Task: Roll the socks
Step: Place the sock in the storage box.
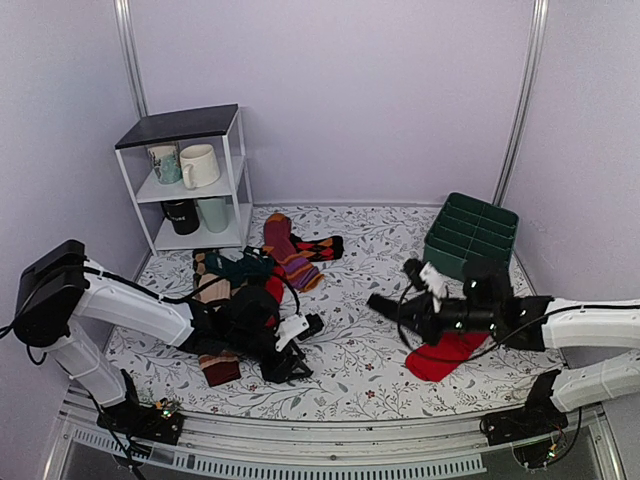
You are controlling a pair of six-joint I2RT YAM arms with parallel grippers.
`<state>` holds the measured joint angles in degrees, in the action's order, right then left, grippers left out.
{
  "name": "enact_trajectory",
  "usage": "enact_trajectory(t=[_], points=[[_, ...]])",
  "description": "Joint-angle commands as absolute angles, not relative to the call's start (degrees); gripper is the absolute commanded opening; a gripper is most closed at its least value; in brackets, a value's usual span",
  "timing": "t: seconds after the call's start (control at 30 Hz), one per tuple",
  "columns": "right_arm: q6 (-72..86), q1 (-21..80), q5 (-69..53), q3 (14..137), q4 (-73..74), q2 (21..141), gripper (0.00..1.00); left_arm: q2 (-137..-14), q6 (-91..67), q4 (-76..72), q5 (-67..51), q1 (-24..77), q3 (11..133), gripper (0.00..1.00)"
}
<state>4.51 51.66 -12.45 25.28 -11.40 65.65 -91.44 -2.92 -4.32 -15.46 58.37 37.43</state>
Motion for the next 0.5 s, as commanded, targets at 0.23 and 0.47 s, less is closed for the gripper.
enact_trajectory(t=[0.23, 0.47], points=[[-9.2, 25.2, -15.3, 51.5, 15.2, 71.9, 0.00, -91.3, -0.5, -14.4, -16.5, 57.4, 37.3, 0.44], [-17.7, 8.8, -20.7, 57.9, 14.9, 81.4, 0.01, -91.4, -1.5, -18.2, -19.4, 57.5, 36.9, 0.41]])
